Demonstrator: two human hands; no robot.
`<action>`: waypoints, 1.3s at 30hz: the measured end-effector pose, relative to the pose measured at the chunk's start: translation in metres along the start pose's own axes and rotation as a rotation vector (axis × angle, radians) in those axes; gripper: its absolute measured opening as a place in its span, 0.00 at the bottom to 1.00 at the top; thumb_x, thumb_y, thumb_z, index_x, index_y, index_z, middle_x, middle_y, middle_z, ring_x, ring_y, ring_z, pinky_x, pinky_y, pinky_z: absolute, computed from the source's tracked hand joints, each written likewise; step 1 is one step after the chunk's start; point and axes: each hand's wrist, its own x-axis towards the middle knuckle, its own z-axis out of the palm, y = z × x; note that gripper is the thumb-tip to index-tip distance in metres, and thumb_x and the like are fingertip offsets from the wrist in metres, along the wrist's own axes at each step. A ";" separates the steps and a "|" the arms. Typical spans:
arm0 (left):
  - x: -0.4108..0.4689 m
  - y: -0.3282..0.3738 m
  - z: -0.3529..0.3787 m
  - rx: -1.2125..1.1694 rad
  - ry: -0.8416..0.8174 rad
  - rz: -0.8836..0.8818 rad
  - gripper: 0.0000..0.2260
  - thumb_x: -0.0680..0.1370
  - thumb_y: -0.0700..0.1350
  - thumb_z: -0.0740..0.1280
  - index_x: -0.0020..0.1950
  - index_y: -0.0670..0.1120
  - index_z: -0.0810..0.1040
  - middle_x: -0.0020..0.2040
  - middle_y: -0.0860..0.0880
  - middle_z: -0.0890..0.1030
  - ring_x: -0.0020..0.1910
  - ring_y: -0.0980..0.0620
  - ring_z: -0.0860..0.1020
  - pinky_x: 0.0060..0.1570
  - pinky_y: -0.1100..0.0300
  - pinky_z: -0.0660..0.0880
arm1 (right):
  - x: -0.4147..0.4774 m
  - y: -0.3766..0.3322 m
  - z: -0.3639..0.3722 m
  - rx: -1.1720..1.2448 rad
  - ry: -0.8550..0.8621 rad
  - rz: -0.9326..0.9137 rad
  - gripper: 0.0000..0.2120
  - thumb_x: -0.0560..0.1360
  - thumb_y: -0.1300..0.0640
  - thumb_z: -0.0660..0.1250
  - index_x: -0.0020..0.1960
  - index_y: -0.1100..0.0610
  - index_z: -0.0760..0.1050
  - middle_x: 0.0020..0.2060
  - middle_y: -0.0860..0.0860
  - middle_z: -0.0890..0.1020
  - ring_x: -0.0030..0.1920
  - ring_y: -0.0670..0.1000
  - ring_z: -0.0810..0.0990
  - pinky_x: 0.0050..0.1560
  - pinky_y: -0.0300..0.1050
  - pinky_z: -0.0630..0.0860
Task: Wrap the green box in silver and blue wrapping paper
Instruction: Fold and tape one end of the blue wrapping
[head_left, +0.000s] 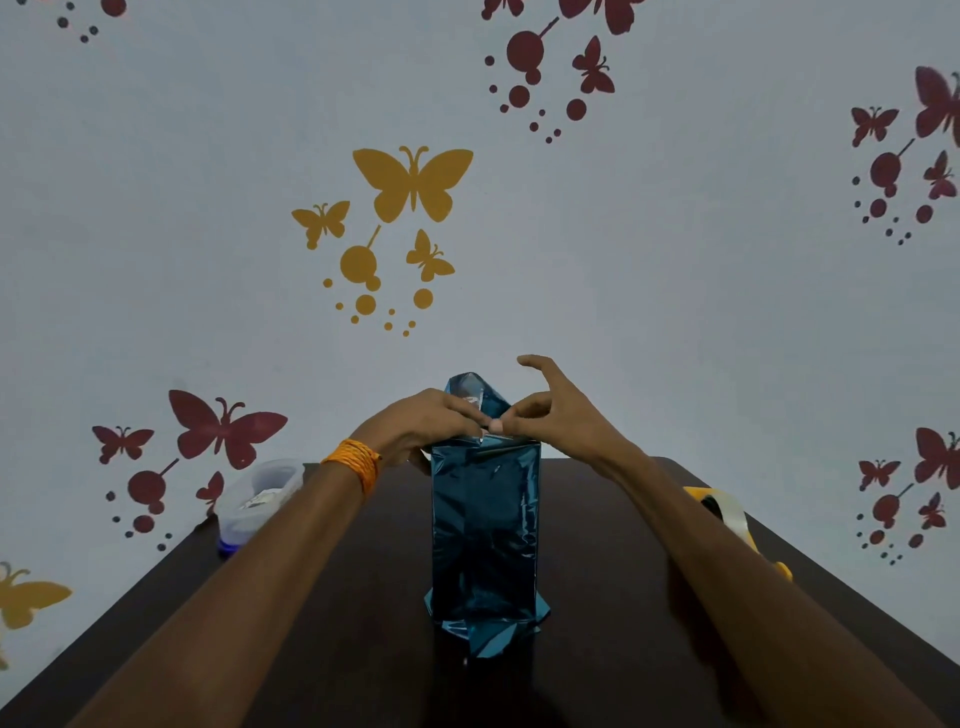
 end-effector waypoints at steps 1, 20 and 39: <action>0.000 -0.001 0.001 -0.001 0.015 0.016 0.11 0.76 0.44 0.70 0.57 0.54 0.83 0.63 0.49 0.75 0.58 0.46 0.74 0.49 0.49 0.80 | -0.001 -0.002 0.000 0.001 0.052 -0.019 0.38 0.71 0.44 0.77 0.74 0.43 0.61 0.45 0.48 0.87 0.51 0.47 0.84 0.58 0.46 0.77; 0.000 -0.008 0.006 -0.033 0.002 0.053 0.13 0.80 0.45 0.64 0.63 0.53 0.80 0.57 0.49 0.79 0.52 0.51 0.78 0.48 0.54 0.79 | 0.006 -0.033 -0.016 0.088 -0.179 0.082 0.07 0.78 0.58 0.71 0.51 0.62 0.81 0.44 0.57 0.87 0.41 0.50 0.82 0.41 0.40 0.78; 0.007 -0.010 0.009 0.058 0.002 0.129 0.14 0.78 0.51 0.69 0.63 0.54 0.80 0.60 0.47 0.78 0.50 0.51 0.77 0.44 0.59 0.76 | -0.002 -0.040 -0.010 0.017 -0.206 0.060 0.09 0.77 0.60 0.69 0.55 0.51 0.80 0.50 0.54 0.87 0.49 0.56 0.86 0.51 0.49 0.78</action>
